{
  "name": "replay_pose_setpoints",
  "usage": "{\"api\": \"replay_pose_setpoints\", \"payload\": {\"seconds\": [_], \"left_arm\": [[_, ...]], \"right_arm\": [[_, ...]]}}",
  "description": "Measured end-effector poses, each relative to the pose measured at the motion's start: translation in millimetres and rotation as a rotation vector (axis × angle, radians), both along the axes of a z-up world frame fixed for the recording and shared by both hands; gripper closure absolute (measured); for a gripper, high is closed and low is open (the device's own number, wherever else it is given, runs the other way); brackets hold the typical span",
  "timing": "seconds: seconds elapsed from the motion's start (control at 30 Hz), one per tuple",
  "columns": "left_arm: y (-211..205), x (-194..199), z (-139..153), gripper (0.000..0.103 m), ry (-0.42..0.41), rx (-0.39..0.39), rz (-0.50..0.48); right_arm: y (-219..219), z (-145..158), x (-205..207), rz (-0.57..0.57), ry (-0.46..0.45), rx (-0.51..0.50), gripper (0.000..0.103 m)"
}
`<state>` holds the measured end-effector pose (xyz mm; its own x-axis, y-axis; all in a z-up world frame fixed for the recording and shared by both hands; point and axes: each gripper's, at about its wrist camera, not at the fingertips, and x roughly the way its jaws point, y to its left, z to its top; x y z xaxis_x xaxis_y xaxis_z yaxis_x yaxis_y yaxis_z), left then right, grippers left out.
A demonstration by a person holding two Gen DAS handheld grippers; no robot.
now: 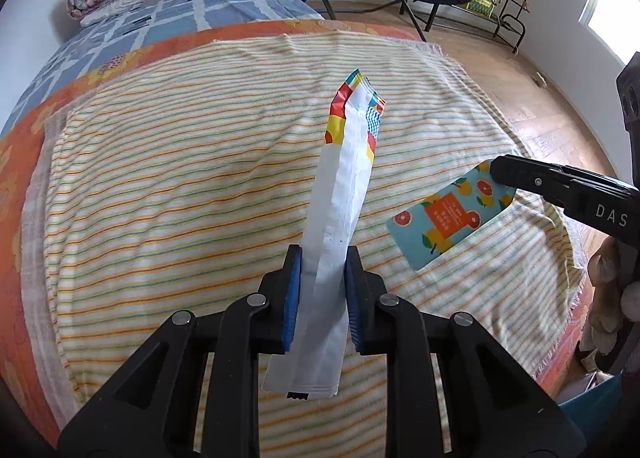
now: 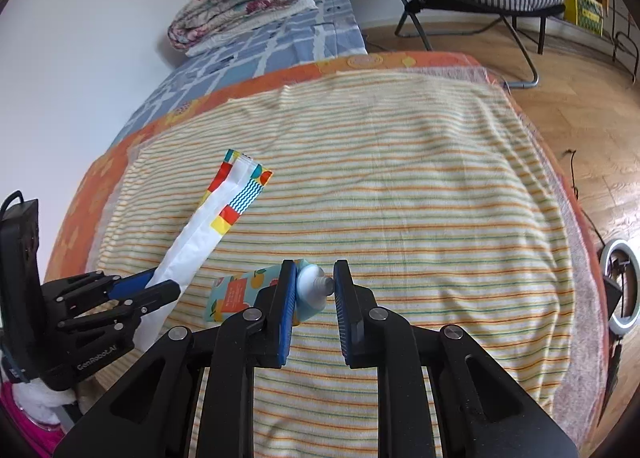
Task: Collect trash
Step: 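Carry the packet and tube over the blue basket and open both tools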
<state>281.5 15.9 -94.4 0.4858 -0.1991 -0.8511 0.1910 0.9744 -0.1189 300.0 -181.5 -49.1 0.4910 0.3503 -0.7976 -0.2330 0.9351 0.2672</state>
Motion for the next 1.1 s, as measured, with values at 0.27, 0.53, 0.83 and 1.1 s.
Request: {"api": "replay_pose_setpoints", "payload": {"seconds": [0.27, 0.53, 0.83, 1.1], "left_arm": [[11, -33, 35, 0.083, -0.059, -0.021, 0.024], [10, -85, 78, 0.083, -0.154, -0.016, 0.026], [5, -161, 112, 0.083, -0.251, -0.065, 0.045], [-6, -226, 108, 0.083, -0.268, -0.122, 0.066]], "right_arm": [[2, 34, -26, 0.044, -0.099, -0.074, 0.086], [-1, 61, -72, 0.088, -0.151, -0.080, 0.086], [2, 76, -139, 0.161, -0.193, -0.093, 0.086], [0, 76, -199, 0.230, -0.224, -0.171, 0.086]]}}
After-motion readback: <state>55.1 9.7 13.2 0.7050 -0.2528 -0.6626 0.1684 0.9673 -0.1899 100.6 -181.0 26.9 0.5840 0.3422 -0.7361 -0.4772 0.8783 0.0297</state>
